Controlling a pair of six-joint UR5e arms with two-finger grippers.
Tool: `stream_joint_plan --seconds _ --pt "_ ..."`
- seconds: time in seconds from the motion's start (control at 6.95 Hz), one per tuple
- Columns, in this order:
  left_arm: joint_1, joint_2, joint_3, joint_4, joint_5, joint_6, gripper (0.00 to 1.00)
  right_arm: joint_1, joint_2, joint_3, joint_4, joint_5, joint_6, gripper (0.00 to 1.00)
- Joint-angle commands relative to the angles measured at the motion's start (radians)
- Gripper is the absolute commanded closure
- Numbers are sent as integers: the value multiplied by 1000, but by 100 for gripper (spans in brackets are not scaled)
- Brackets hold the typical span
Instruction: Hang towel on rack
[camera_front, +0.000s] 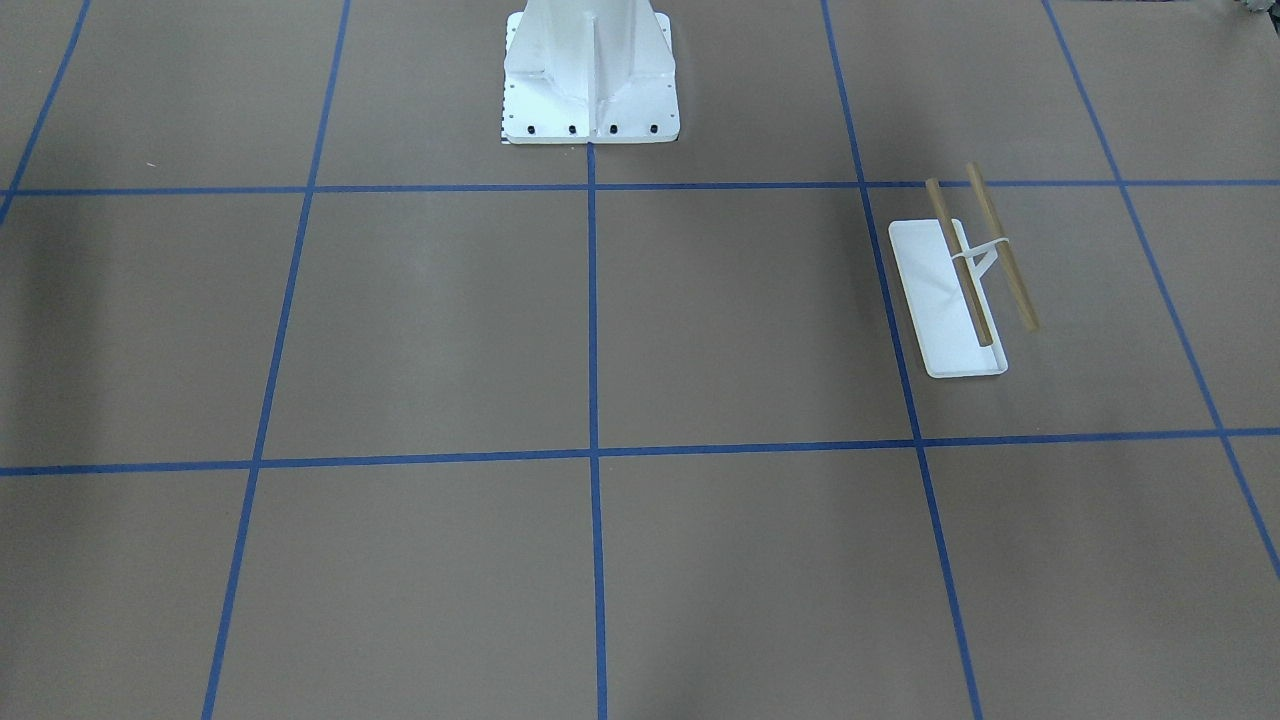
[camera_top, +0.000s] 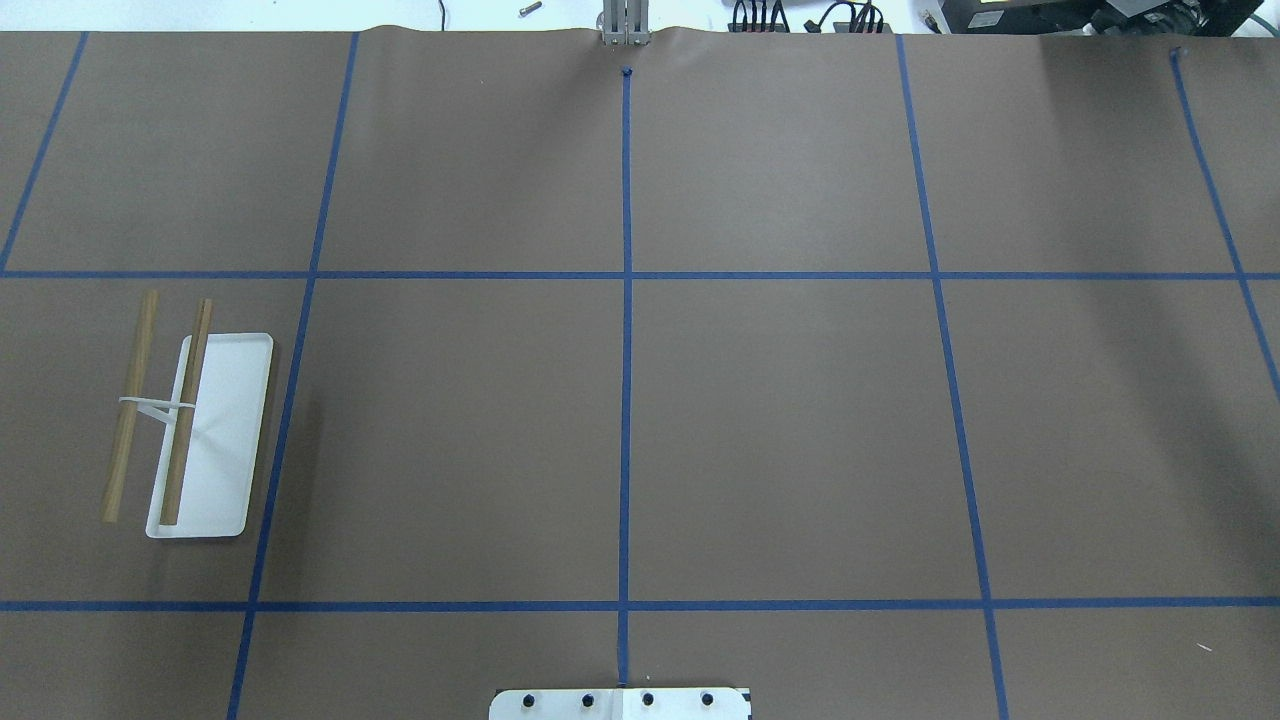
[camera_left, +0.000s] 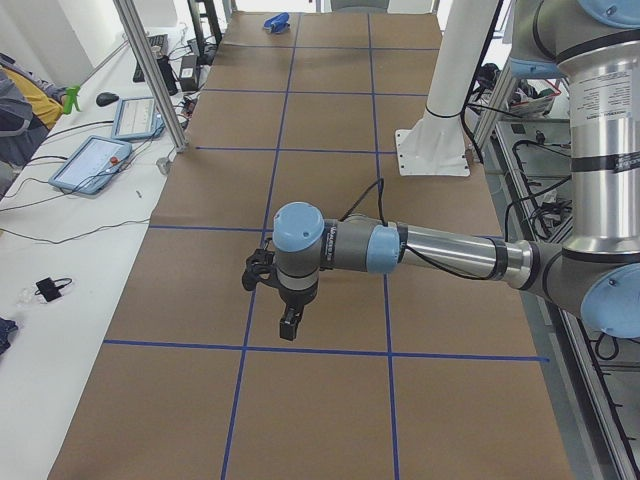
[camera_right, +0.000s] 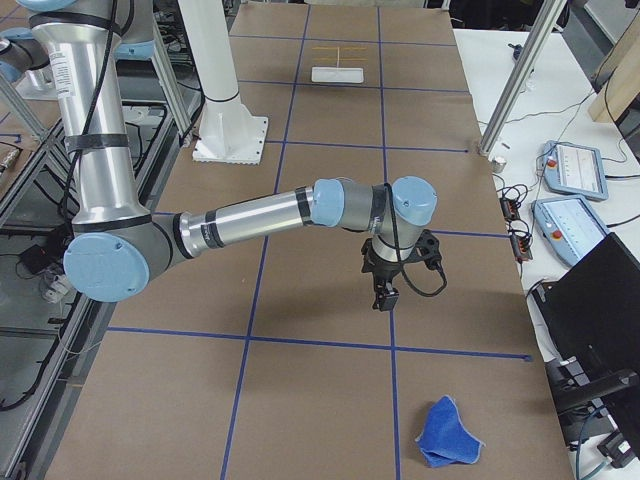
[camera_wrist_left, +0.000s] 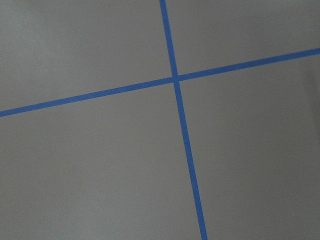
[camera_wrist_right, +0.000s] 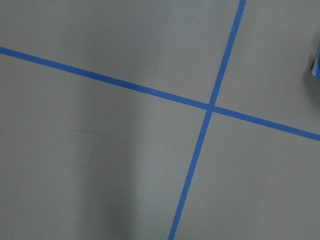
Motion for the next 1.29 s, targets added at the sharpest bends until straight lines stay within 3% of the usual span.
stream_joint_plan --seconds 0.0,0.14,0.43,0.72,0.86,1.15 --pt "2 46 0 -121 -9 1 1 0 -17 7 17 11 -5 0" --pt "2 54 9 -126 -16 3 1 0 -55 6 75 6 -4 0" --pt "3 60 17 -129 -16 -12 1 -4 -197 -8 388 9 1 0" --pt "3 60 28 -129 -18 -20 1 -39 -186 -112 520 -26 7 0" --pt "3 60 29 -128 -16 -20 1 -52 -83 -233 572 -144 -5 0" --pt "3 60 40 -128 -32 -22 1 -57 163 -675 732 -233 -263 0"
